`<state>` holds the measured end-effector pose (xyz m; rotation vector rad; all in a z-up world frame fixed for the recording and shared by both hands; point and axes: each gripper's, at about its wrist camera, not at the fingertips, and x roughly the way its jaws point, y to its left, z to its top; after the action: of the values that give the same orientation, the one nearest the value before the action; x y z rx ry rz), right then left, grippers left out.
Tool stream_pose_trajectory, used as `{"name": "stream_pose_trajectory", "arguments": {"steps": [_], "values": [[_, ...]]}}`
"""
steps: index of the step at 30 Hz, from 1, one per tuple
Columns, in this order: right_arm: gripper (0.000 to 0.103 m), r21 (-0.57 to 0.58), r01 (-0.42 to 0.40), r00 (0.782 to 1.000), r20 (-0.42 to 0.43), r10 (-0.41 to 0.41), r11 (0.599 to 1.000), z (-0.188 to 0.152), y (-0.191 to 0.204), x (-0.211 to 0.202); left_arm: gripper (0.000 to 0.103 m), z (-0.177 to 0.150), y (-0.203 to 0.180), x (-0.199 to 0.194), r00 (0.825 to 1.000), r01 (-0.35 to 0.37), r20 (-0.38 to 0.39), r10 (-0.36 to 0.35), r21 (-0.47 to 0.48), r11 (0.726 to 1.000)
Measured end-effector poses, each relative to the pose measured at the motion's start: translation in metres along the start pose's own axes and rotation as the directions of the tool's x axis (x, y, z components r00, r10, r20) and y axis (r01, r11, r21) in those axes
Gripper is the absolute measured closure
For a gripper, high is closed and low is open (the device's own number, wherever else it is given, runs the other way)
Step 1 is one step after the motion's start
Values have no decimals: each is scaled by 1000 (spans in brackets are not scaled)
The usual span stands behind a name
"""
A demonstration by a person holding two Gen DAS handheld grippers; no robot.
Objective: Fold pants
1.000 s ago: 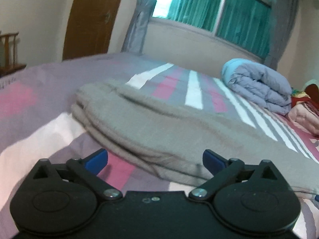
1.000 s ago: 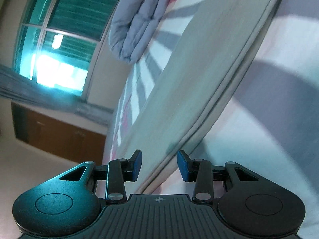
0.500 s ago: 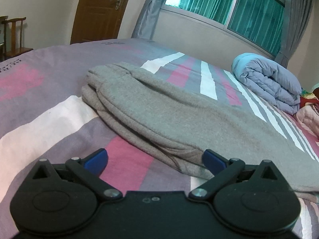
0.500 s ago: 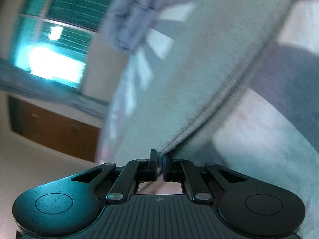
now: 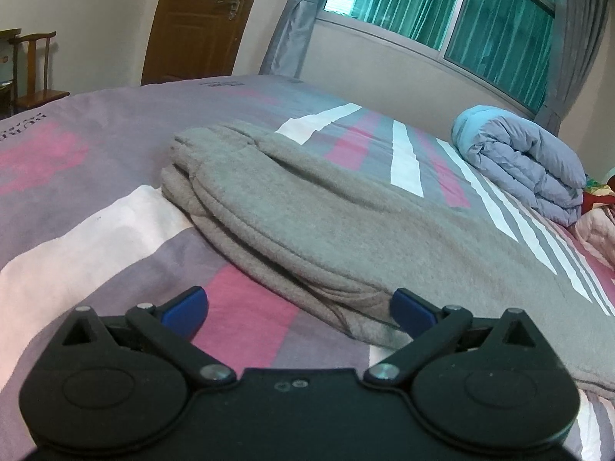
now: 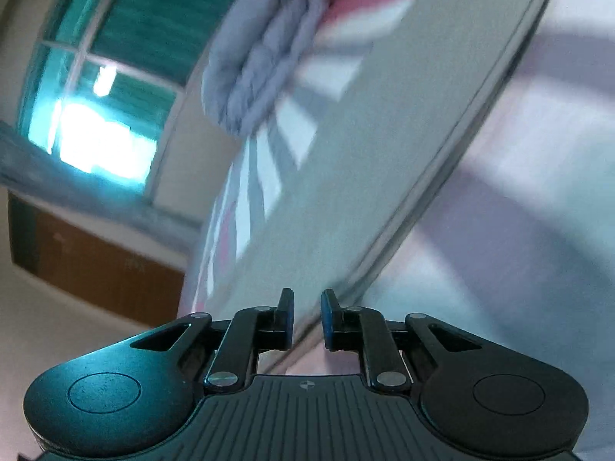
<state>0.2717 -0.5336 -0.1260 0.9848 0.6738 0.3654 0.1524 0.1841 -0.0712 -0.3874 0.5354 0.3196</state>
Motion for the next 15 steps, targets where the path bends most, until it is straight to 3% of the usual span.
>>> {"name": "stream_pose_trajectory", "arguments": {"steps": [3, 4, 6, 7, 12, 13, 14, 15], "values": [[88, -72, -9, 999, 37, 12, 997, 15, 3, -3, 6, 1, -5, 2, 1000, -2, -2, 2, 10, 1000], [88, -78, 34, 999, 37, -31, 996, 19, 0, 2, 6, 1, -7, 2, 1000, -2, -1, 2, 18, 1000], [103, -20, 164, 986, 6, -164, 986, 28, -22, 19, 6, 1, -10, 2, 1000, -5, 0, 5, 24, 1000], [103, 36, 175, 984, -9, -175, 984, 31, -31, 21, 6, 1, -10, 1, 1000, -8, 4, 8, 21, 1000], [99, -66, 55, 995, 91, -49, 996, 25, -10, 0, 6, 3, -7, 0, 999, -27, 32, 27, 14, 1000], [93, -86, 114, 991, 81, -107, 990, 26, -9, 7, 8, 4, -5, -1, 999, -30, 36, 30, 4, 1000], [102, -83, 190, 981, 49, -187, 978, 27, -13, 19, 8, 7, -2, -2, 998, -35, 44, 35, -10, 999], [101, -56, 206, 978, 19, -206, 977, 29, -15, 27, 9, 10, 3, -4, 998, -41, 55, 42, -16, 999]]}}
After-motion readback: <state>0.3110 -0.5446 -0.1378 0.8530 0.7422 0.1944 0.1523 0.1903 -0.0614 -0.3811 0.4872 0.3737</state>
